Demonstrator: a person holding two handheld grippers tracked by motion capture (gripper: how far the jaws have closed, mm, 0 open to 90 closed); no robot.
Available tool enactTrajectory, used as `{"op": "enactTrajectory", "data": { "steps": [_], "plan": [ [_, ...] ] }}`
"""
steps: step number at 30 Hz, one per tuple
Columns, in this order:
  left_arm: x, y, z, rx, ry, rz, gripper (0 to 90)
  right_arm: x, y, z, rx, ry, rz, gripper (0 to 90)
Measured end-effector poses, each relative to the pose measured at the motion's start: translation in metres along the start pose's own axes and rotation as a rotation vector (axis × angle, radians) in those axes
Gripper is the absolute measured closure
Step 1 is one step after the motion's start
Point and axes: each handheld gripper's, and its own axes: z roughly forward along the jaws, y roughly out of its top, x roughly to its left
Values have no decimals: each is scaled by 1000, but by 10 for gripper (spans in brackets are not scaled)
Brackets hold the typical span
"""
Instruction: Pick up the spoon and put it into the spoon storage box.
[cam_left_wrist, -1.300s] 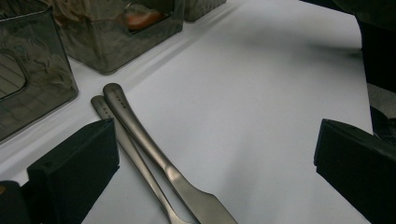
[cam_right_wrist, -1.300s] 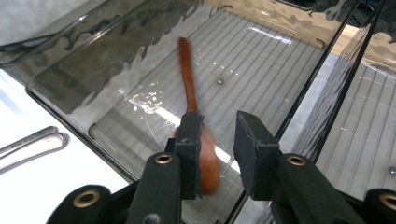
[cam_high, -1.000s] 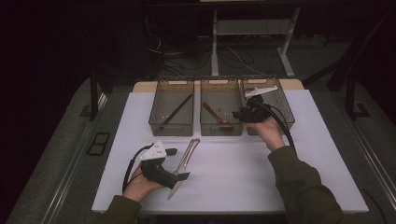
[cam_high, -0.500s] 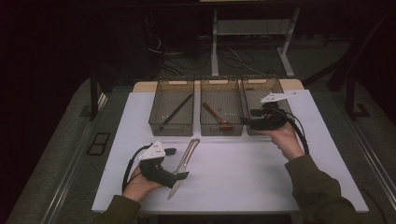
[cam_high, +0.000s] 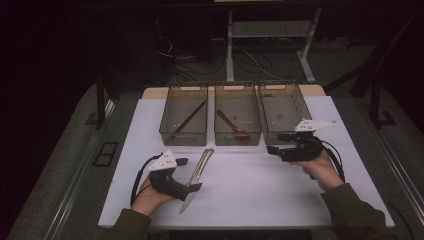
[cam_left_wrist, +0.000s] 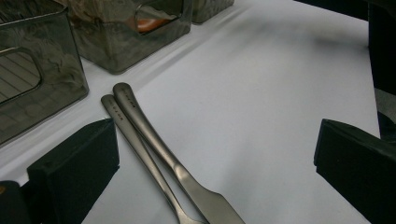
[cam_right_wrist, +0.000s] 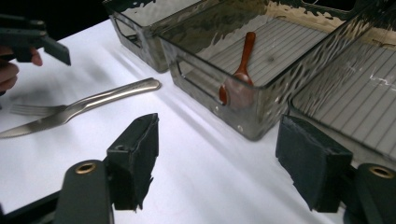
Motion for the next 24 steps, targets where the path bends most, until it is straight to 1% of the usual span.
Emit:
{"op": "enactTrajectory", "data": {
  "steps": [4, 7, 11, 14, 15, 18, 19, 20, 22, 24],
  "plan": [
    [-1, 0, 0, 2, 1, 4, 0, 4, -10, -8, -27, 2, -11, 270],
    [-1, 1, 0, 3, 1, 7, 0, 8, -18, -13, -39, -5, -18, 252],
    [-2, 1, 0, 2, 1, 7, 0, 11, -30, -17, -33, -16, -20, 226],
    [-3, 1, 0, 3, 3, 6, 0, 11, -39, -18, -27, -25, -19, 225],
    [-3, 2, 0, 3, 3, 7, 0, 12, -42, -19, -23, -31, -10, 225],
    [-3, 2, 0, 3, 4, 9, 0, 11, -51, -21, -19, -32, 5, 211],
    [-3, 2, -1, 3, 4, 9, 0, 11, -54, -22, -20, -32, 6, 195],
    [-2, 2, 0, 1, 5, 13, 0, 12, -56, -23, -17, -35, 4, 193],
    [-3, 2, 0, 4, 6, 9, 0, 13, -62, -26, -15, -41, -7, 189],
    [-3, 2, 0, 6, 6, 10, 0, 13, -68, -28, -14, -36, 1, 184]
  ]
}}
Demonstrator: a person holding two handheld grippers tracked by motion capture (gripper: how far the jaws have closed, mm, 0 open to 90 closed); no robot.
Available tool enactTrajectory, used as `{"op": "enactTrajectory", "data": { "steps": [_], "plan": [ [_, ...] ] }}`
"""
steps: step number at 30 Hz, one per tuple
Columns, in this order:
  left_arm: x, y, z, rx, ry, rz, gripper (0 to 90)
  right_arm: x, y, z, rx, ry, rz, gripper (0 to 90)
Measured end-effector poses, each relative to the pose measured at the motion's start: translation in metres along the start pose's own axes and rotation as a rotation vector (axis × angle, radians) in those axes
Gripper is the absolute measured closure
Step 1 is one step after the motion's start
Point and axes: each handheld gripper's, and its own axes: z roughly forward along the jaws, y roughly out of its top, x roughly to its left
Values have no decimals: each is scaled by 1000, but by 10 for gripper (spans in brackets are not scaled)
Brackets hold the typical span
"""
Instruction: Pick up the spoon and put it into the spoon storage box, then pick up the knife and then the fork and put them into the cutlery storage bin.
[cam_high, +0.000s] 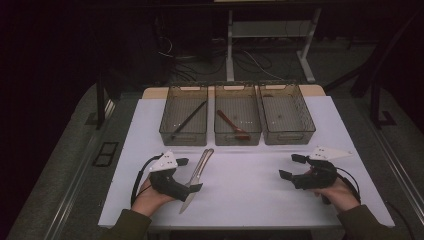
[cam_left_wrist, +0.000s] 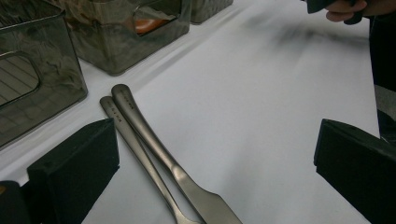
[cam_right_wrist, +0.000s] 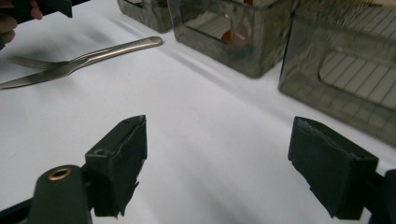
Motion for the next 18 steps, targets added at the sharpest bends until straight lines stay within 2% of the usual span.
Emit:
{"op": "enactTrajectory", "data": {
  "steps": [8, 15, 18],
  "plan": [
    [0, 0, 0, 2, 2, 3, 0, 1, -22, -9, 27, -29, 5, 183],
    [2, 0, 0, 13, 16, 4, 0, 0, -27, -15, 22, -29, 22, 179],
    [3, 0, -1, 20, 30, -2, 22, 1, -26, -15, 17, -27, 13, 179]
  ]
}}
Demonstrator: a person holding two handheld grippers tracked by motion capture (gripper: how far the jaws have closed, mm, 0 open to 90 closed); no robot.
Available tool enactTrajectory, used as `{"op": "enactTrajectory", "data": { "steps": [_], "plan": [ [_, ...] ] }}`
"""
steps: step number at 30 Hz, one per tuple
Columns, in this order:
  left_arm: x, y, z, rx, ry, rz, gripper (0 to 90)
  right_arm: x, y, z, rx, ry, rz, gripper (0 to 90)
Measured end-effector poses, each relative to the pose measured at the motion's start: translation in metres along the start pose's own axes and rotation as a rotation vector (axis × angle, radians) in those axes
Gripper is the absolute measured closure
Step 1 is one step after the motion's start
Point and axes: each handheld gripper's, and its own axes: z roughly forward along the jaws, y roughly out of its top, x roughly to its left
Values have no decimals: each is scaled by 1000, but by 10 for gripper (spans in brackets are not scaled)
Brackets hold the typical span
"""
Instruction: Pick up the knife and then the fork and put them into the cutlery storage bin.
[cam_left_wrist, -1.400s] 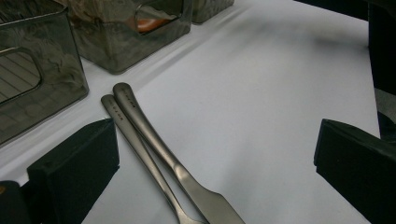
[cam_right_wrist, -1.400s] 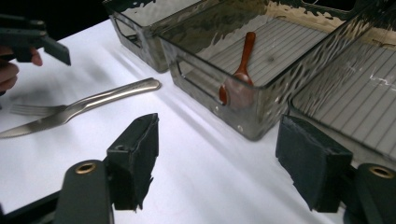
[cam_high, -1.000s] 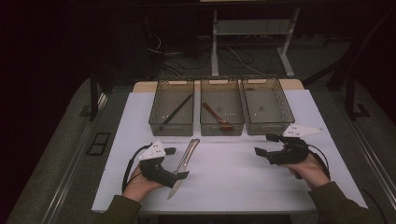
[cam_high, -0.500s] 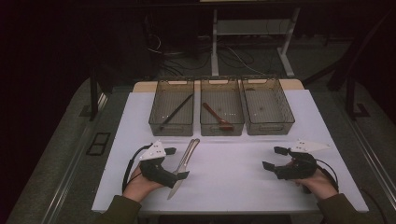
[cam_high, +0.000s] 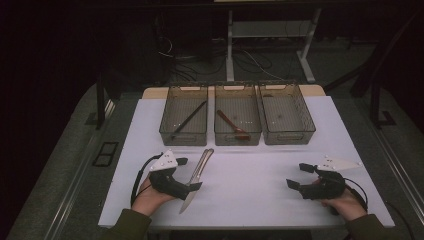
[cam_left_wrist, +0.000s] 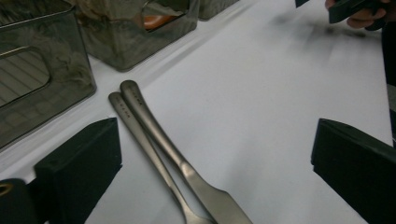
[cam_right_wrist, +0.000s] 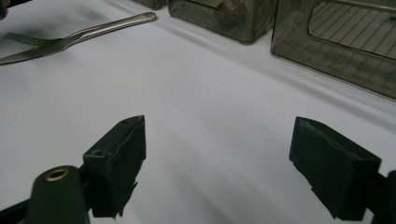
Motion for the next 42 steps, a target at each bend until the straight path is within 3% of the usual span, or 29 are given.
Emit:
{"op": "enactTrajectory", "data": {
  "steps": [7, 15, 20, 28, 31, 32, 37, 42],
  "plan": [
    [5, 4, -1, 14, 47, -14, 190, 1, 1, 2, 3, 2, -5, 179],
    [19, 13, 7, 30, 99, -34, 549, 1, 1, 2, 2, 3, -13, 179],
    [27, 14, 19, 86, 124, -66, 714, 1, 1, 3, 4, -1, -18, 180],
    [23, 12, 29, 182, 113, -103, 814, 2, 1, 2, 14, -4, -18, 180],
    [19, 12, 28, 188, 93, -124, 887, 1, 1, 2, 14, -8, -17, 179],
    [19, 11, 28, 202, 90, -109, 887, 1, 1, 2, 15, -8, -17, 179],
    [14, 5, 30, 248, 92, -120, 887, 1, 1, 1, 10, -9, -21, 180],
    [11, 4, 29, 257, 102, -125, 888, 1, 1, 1, 12, -10, -23, 180]
  ]
}}
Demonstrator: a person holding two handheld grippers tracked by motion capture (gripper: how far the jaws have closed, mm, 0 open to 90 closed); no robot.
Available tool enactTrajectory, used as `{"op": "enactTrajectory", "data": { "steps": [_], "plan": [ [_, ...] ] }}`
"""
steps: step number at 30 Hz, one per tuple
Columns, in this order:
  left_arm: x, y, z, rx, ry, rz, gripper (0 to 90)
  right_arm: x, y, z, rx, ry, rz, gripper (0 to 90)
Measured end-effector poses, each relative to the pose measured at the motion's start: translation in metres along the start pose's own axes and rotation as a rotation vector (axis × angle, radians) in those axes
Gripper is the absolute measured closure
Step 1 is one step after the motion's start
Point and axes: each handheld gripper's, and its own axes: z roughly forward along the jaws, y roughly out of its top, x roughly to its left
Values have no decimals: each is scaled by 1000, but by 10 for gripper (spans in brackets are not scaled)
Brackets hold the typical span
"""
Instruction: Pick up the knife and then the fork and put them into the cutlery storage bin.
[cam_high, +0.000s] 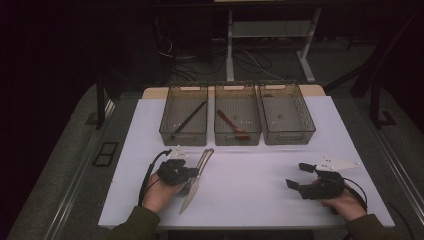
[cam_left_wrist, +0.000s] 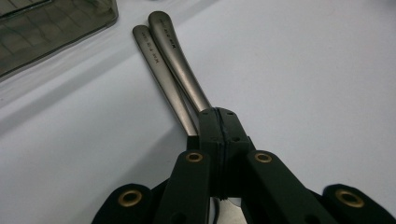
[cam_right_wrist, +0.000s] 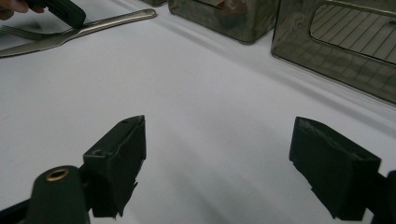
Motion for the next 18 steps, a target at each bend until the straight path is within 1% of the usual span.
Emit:
{"op": "enactTrajectory", "data": {
  "steps": [3, 6, 7, 10, 12, 14, 18],
  "plan": [
    [-3, -1, -1, -5, 10, -16, 889, 0, 0, 0, -1, 0, 2, 180],
    [-5, -1, -2, 16, 21, 3, 889, 0, 0, 0, 0, -1, 3, 180],
    [-6, -1, -2, 16, 29, 5, 889, 0, 0, 0, 0, -1, 4, 180],
    [-8, 0, -2, 30, 45, 5, 890, 0, 0, 0, 0, -2, 2, 180],
    [-9, 0, -2, 32, 49, -7, 890, 0, 0, -1, 0, -2, 4, 180],
    [-10, -1, -3, 38, 56, -11, 891, 0, 0, -1, -2, -3, 4, 180],
    [-9, -1, -4, 45, 71, -7, 891, 0, 0, -1, -4, -5, 4, 180]
  ]
}}
